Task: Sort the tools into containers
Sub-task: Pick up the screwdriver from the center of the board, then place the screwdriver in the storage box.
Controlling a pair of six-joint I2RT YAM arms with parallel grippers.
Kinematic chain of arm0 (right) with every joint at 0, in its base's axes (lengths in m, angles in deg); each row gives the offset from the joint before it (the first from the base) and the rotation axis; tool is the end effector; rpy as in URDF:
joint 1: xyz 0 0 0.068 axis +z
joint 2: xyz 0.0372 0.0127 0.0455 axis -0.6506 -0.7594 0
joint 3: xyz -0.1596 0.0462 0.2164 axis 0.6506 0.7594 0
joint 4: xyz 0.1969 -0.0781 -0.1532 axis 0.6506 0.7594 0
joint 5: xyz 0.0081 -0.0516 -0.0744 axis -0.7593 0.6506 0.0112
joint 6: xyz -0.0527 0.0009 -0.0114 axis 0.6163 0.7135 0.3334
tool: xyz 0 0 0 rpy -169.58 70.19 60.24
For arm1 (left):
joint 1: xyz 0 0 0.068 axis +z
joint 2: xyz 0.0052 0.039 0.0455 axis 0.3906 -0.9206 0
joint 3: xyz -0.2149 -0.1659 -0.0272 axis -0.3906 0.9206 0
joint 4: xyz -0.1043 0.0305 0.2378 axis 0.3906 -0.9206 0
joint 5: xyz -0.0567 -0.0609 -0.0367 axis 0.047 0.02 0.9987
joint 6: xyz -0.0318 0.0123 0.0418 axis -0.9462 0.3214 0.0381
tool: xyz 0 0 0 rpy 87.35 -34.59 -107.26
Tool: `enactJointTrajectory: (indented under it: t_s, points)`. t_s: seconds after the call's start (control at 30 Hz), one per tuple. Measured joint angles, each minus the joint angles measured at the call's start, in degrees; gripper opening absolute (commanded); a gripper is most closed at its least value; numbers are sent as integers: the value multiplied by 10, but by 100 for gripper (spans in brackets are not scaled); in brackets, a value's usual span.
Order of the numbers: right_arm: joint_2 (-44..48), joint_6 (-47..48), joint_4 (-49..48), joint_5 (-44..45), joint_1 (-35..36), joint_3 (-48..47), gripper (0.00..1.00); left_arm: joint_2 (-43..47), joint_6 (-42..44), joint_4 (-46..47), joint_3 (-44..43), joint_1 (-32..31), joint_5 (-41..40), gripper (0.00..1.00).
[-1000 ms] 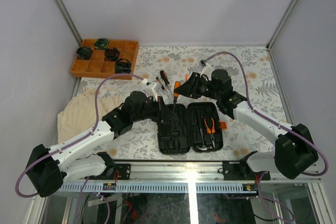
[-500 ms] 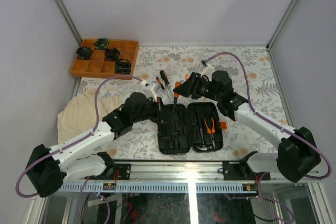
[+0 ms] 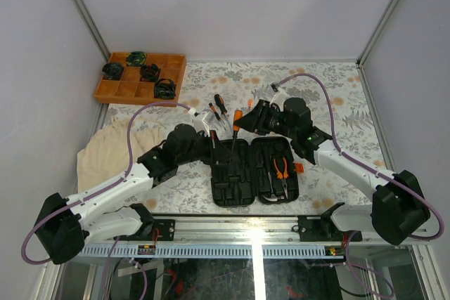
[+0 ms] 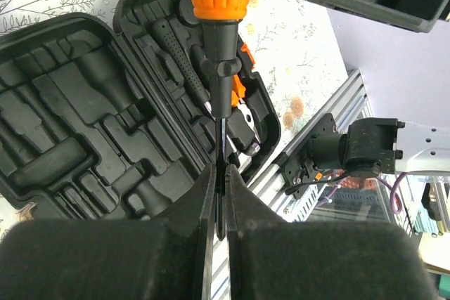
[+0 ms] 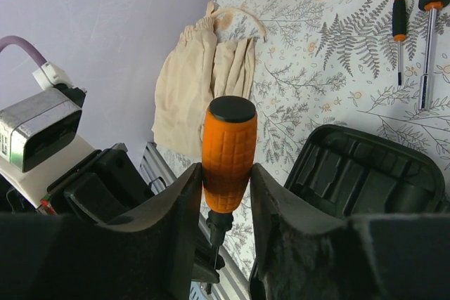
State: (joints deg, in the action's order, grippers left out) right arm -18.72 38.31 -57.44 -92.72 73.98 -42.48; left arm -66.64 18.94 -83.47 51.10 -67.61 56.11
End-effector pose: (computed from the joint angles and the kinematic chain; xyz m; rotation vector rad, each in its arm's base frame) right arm 0.2404 0.1745 0.2900 -0.0611 1.9348 1.3447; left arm 0.1643 -0.1746 0.2632 0.2956 2.1606 -1.1384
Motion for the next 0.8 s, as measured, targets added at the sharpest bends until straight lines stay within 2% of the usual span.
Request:
enactJointTrajectory:
  t_s: [0.1, 0.17, 0.23, 0.33, 0.43, 0.57, 0.8]
  points:
    - [0, -4, -5, 3, 0, 2, 25, 0, -3, 3, 1, 0, 0, 0]
    - [-1, -6, -8, 4, 1, 3, 21, 1, -4, 9, 4, 0, 0, 4]
    - [-2, -6, -8, 5, 1, 4, 18, 3, -4, 14, 9, 0, 1, 17]
    - [-2, -4, -7, 7, 3, 4, 17, 6, -4, 17, 12, 0, 5, 47]
    - [-2, 3, -3, 17, 4, 4, 16, 15, -6, 19, 14, 0, 7, 60]
    - [-1, 19, 22, 32, 5, 4, 16, 40, -7, 21, 25, 0, 1, 65]
    - [1, 57, 91, 64, 24, 4, 16, 84, -11, 19, 60, 24, -15, 65]
